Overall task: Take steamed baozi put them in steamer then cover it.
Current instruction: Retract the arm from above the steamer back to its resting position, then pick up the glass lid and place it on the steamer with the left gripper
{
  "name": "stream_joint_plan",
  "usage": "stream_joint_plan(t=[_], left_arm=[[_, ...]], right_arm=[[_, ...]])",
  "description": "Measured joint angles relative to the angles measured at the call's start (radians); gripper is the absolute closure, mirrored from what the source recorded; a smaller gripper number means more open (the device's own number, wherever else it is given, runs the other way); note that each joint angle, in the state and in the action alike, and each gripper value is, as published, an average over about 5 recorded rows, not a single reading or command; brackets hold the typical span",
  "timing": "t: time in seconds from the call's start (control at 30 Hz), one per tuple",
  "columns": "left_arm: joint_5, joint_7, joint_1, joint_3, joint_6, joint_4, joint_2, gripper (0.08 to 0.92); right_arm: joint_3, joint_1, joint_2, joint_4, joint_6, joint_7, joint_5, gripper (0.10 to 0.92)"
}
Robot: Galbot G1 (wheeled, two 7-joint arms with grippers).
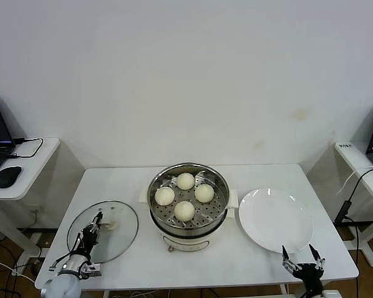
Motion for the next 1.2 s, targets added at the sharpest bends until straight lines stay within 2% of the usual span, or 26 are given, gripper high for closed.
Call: stream_joint_plan(t=[0.13, 0.33, 0.53, 0.9, 1.2], left_arm=[[-0.001, -0.012, 0.012, -0.008, 0.0, -0.013, 0.002, 0.864], [-0.007, -0.018, 0.048, -0.027, 0.022, -0.08, 0.017, 0.864], [-0.034, 0.001, 0.107, -0.055, 0.065, -0.198, 0.04, 0.864], [-0.122, 0.111, 0.221, -0.081, 0.181, -0.504, 0.108, 0.864], [-0.149, 0.209, 0.207, 0.026, 0.308, -0.684, 0.169, 0.864]], right_arm=[[-0.006, -0.002, 0.001, 0.004, 0.0, -0.004, -0.005, 0.203], [-0.018, -0.003, 0.003, 0.011, 0.004, -0.012, -0.013, 0.203], [-0.027, -0.01, -0.001, 0.023, 0.009, -0.015, -0.021, 0.203], [-0.049, -0.026, 0.001, 0.045, 0.023, -0.009, -0.048, 0.203], [-0.067, -0.029, 0.02, 0.047, 0.044, 0.011, -0.096, 0.203]])
